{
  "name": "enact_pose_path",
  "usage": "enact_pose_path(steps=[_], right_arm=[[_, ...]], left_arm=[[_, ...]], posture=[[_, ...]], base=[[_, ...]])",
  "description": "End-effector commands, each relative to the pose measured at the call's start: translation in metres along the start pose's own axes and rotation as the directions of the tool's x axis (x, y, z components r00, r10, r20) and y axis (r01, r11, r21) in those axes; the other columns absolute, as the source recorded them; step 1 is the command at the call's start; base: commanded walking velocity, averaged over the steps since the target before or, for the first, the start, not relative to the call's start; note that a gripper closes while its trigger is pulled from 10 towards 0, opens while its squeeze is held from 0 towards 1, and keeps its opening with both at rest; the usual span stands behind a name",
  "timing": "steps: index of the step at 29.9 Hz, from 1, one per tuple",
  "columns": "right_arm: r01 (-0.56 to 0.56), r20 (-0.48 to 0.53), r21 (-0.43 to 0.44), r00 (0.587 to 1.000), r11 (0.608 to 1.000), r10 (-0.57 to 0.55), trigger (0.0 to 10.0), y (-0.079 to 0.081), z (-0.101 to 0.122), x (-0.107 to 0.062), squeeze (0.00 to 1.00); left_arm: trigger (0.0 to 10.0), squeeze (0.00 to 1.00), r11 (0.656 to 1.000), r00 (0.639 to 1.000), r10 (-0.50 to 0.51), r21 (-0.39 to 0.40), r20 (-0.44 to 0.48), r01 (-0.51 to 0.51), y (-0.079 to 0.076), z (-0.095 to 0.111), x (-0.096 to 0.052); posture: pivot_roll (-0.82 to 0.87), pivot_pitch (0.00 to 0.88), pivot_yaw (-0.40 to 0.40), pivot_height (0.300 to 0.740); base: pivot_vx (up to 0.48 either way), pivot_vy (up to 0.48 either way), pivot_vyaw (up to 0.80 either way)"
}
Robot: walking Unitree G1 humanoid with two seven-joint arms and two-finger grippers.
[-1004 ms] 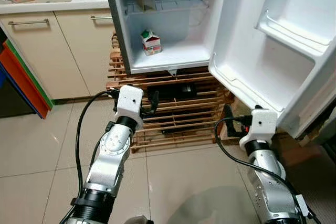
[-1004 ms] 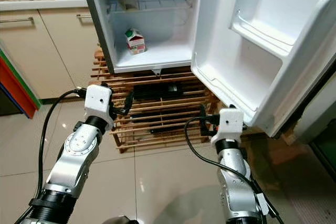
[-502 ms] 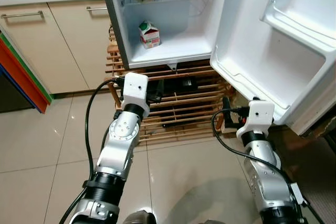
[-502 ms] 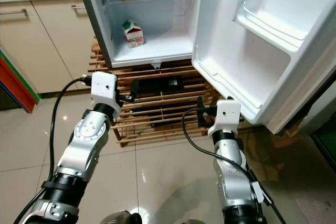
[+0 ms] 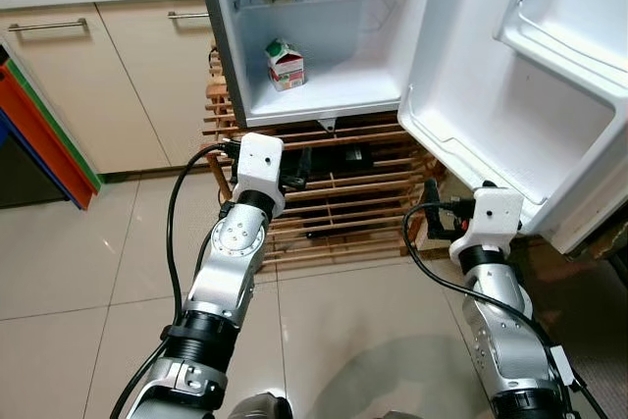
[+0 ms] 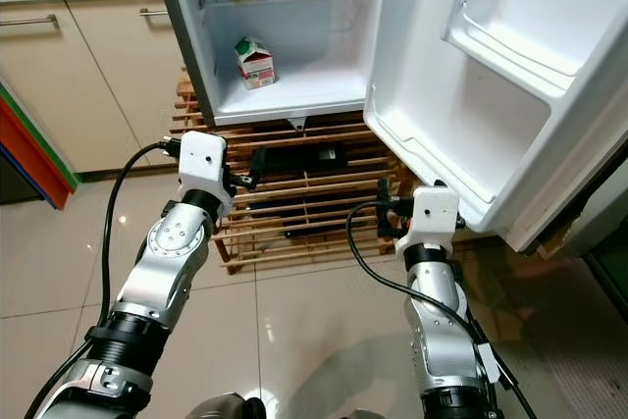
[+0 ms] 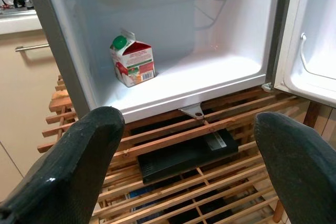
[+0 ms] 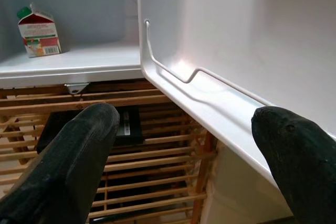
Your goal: Restocking fridge
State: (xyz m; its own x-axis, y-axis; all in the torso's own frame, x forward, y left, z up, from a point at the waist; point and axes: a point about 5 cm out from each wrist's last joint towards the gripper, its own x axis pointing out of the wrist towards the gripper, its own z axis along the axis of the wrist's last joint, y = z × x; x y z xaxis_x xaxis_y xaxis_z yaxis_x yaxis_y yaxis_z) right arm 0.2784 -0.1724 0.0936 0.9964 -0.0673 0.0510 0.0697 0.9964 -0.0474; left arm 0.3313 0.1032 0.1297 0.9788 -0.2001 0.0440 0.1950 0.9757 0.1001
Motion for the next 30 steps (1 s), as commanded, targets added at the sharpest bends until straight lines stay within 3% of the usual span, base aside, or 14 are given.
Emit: enact_pose_path(steps=[1,8,18,26,30], right_arm=[[0.022,0.002,0.004,1.0,1.0,-0.022,10.0,-0.003,-0.001,-0.003,0.0],[0.015,-0.022,-0.001,1.0,1.0,-0.015,10.0,-0.003,-0.006,-0.012,0.0],[0.001,-0.029,-0.003,1.0,1.0,-0.001,10.0,-0.001,-0.007,-0.012,0.0],[-0.004,-0.036,-0.003,0.999,1.0,0.004,10.0,-0.001,-0.009,-0.013,0.0],[-0.006,-0.042,-0.004,0.999,1.0,0.006,10.0,-0.001,-0.01,-0.014,0.0]], left_arm=[[10.0,0.0,1.0,1.0,0.004,-0.002,-0.004,-0.004,0.003,-0.004,-0.001],[10.0,0.0,1.0,1.0,-0.001,-0.009,0.002,0.001,0.003,-0.003,-0.002],[10.0,0.0,1.0,1.0,-0.001,-0.006,0.001,0.001,0.001,-0.004,-0.003],[10.0,0.0,1.0,1.0,0.0,-0.015,-0.012,0.0,-0.001,-0.006,-0.002],[10.0,0.0,1.0,1.0,-0.013,-0.007,-0.001,0.013,-0.005,-0.005,-0.004]], posture=[[-0.03,0.058,0.052,0.74],[-0.04,0.057,0.048,0.74],[-0.03,0.048,0.044,0.74],[-0.03,0.045,0.044,0.74],[-0.04,0.043,0.043,0.74]], base=[[0.0,0.0,0.0],[0.0,0.0,0.0],[0.0,0.0,0.0],[-0.419,0.0,0.0],[0.0,0.0,0.0]])
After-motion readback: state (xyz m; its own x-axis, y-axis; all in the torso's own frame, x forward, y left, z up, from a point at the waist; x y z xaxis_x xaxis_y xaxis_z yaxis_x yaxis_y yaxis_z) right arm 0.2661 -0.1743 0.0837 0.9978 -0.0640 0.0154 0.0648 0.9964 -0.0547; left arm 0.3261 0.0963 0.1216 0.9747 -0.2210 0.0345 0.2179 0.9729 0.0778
